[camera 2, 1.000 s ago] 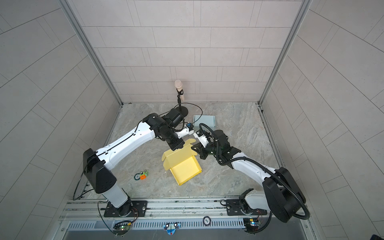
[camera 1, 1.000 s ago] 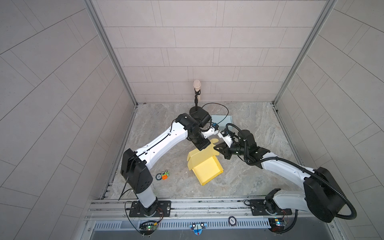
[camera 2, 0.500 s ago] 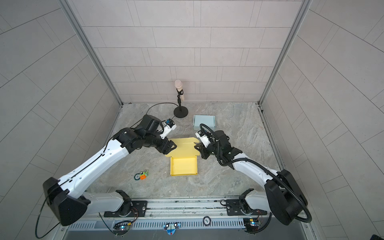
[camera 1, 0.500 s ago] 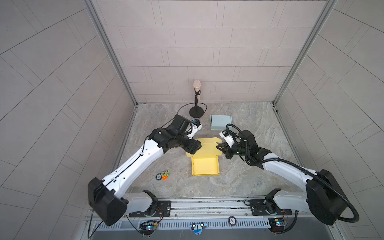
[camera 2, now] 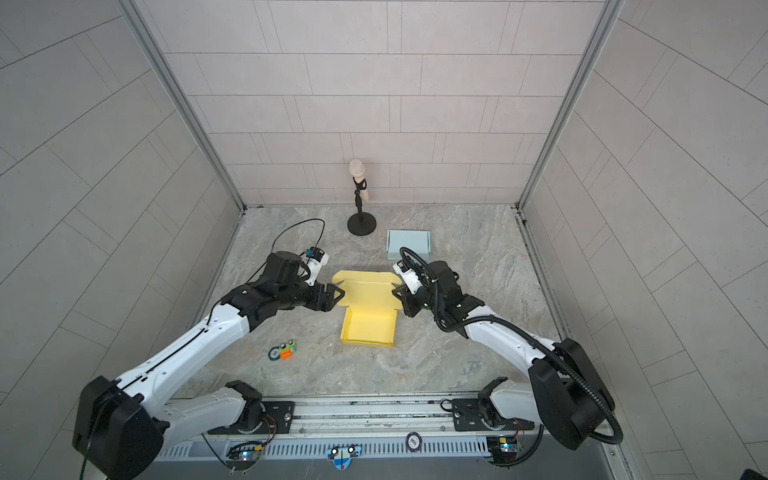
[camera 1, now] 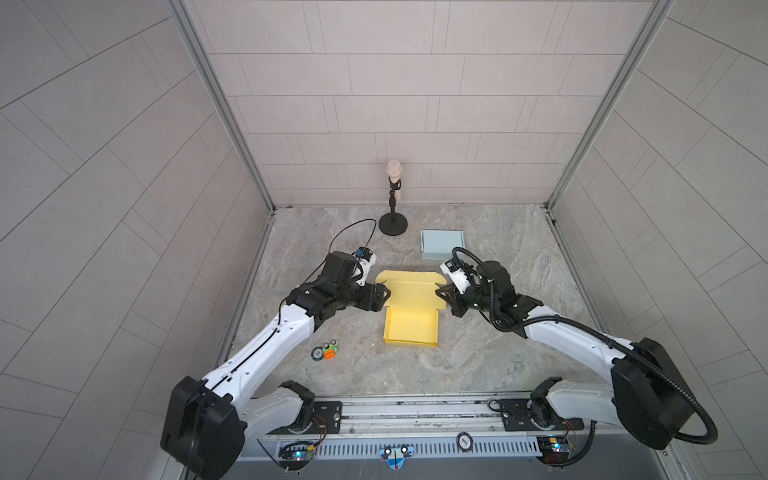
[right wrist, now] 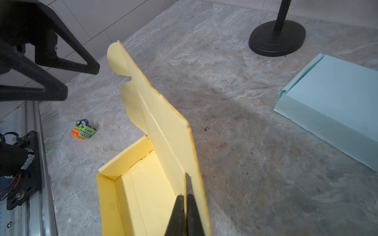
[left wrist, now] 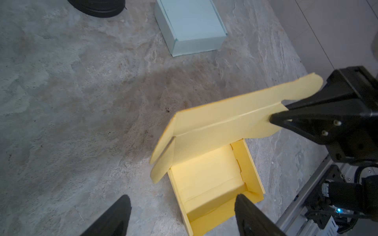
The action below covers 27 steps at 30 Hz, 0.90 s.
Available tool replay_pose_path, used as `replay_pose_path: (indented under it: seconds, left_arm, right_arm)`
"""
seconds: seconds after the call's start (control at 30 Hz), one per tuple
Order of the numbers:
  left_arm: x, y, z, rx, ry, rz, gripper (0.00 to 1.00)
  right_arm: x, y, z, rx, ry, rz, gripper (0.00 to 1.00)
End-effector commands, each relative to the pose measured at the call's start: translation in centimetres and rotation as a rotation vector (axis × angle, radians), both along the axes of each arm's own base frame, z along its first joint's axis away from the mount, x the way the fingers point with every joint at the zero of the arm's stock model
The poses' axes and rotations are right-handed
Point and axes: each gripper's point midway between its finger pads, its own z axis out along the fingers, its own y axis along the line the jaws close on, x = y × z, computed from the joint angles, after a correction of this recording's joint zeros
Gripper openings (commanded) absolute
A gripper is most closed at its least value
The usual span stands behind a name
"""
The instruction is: Fold the paper box
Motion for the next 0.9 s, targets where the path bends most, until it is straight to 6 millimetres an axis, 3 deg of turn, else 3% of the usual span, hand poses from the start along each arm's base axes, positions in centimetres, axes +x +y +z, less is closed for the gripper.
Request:
replay_pose_path:
  seconds: [0.0,0.23,0.37,0.57,0.73,0.87]
  left_arm:
    - [1.7,-0.8,0.7,-0.063,-0.055,0.001,0.83]
    - [2.9,-1.5,-0.7,-0.108,-0.038,0.019,0.79]
    - [2.3,-1.2,-1.0,-0.129,-0.050,0.030,0.80]
    - [1.6,-0.5,-2.9,-0.130,-0.031,0.070,0.85]
    - [1.8,-0.8,-3.4,-0.131,-0.025,0.065,0.73]
    - [1.6,-1.2,-3.6,-0.131,-0.022,0.047,0.58]
  right_arm:
    - [0.7,-0.1,0.2,-0.033,-0.021,0.000,0.04]
    - [1.4,0.1,0.2,-0.054,-0.009,-0.008,0.07]
    - [1.5,0.1,0.1,-0.058,0.001,-0.012,0.07]
    - [1.6,0.1,0.0,-0.049,0.002,-0.018,0.08]
    - [1.6,0.0,-0.3,-0.053,0.009,-0.025,0.08]
    - [1.5,0.0,-0.3,-0.054,0.011,-0.027,0.08]
